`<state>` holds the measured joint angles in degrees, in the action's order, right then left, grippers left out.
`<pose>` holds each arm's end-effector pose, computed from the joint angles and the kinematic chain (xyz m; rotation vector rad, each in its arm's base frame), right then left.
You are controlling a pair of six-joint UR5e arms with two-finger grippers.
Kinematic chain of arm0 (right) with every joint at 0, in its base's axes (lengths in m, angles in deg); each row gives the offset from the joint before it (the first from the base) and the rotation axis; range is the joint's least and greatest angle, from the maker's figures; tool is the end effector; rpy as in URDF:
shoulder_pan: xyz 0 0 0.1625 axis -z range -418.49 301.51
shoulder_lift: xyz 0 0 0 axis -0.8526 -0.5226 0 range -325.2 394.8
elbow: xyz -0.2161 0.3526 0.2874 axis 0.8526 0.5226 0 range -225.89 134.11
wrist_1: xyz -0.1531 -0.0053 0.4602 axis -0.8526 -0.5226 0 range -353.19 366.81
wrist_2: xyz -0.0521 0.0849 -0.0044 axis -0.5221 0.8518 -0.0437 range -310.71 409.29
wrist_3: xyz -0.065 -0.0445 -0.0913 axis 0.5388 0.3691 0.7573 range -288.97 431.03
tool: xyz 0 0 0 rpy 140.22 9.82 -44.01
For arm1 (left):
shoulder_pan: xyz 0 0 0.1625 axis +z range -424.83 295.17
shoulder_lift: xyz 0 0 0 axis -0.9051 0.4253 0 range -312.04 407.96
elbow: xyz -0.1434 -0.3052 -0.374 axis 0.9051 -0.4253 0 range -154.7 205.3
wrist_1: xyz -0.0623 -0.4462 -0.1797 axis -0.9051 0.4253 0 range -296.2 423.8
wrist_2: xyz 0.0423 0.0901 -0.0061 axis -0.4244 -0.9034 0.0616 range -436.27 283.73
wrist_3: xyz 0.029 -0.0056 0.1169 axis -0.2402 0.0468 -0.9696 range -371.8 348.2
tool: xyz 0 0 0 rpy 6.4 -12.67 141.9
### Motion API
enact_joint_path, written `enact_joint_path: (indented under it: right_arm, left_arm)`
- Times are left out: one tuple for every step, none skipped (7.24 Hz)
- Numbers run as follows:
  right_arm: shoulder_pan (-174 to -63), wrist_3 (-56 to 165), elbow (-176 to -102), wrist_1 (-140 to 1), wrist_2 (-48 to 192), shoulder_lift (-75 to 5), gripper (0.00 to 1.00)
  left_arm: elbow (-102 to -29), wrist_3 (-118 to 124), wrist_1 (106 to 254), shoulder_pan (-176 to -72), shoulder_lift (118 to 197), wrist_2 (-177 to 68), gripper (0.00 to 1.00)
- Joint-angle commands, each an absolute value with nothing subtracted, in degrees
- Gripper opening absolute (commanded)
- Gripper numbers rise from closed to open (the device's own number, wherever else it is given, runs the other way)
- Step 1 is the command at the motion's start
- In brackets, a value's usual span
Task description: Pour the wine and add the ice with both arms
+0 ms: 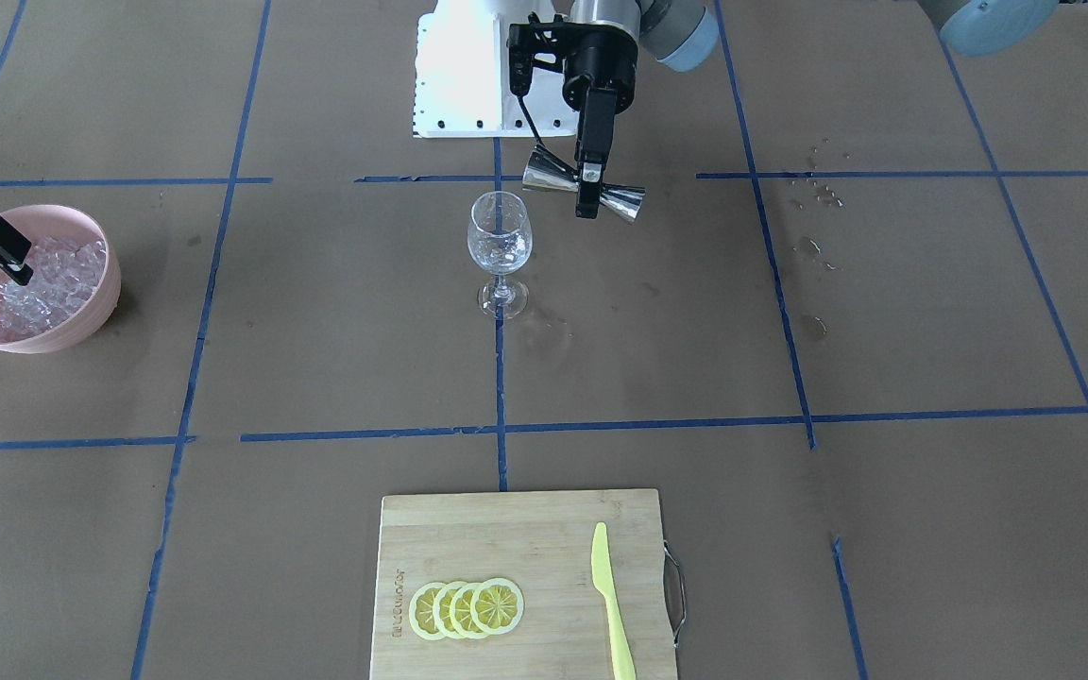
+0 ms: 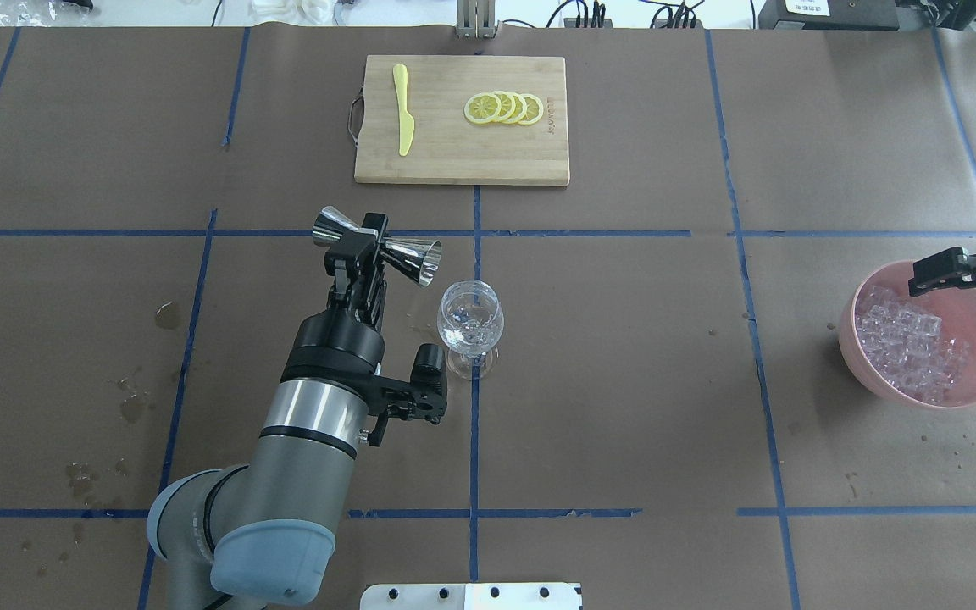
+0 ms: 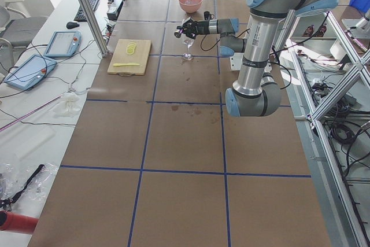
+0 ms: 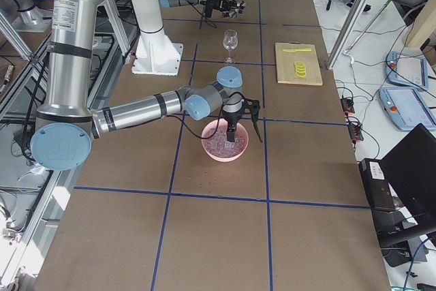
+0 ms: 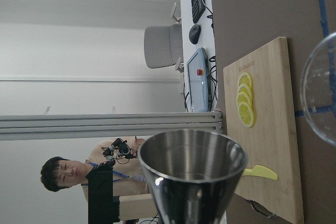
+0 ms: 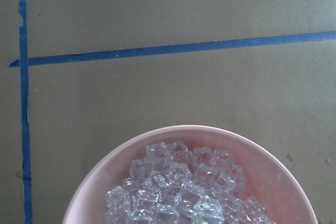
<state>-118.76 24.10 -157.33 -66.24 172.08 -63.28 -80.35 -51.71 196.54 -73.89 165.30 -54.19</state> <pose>-0.1990 -0.4854 0.5904 0.0570 -0.7572 0.1341 0.5787 -0.3404 0.1957 1.5386 -0.4254 0.7813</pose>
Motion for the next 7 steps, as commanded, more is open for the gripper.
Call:
enact_joint_path:
  right_arm:
    - [-117.73,24.09,-156.2,-66.23,171.46,-63.37,0.98]
    - [-117.47,24.09,-155.49,-66.23,171.37,-63.37,0.98]
    - [-116.86,24.09,-154.7,-66.32,171.45,-63.37,0.98]
    - [-116.77,24.01,-154.61,-66.32,171.54,-63.46,0.98]
    - [-116.59,24.01,-154.43,-66.4,171.54,-63.46,0.95]
    - [-116.33,24.01,-154.26,-66.4,171.63,-63.46,0.88]
    - [-116.24,24.09,-153.73,-66.4,171.63,-63.38,0.82]
  left_arm:
    - [-81.4,-51.62,198.44,-74.41,162.94,-54.21,0.0]
    - [-81.49,-51.62,199.15,-74.94,161.88,-54.21,0.0]
    - [-81.93,-51.7,199.94,-75.64,160.39,-54.21,0.0]
    - [-81.93,-51.7,202.21,-75.99,158.81,-54.21,0.0]
    - [-82.02,-51.79,204.84,-76.17,156.44,-54.21,0.0]
    - [-81.93,-52.05,207.22,-76.52,155.11,-54.21,0.0]
    - [-81.93,-52.05,207.68,-76.7,154.58,-54.21,0.0]
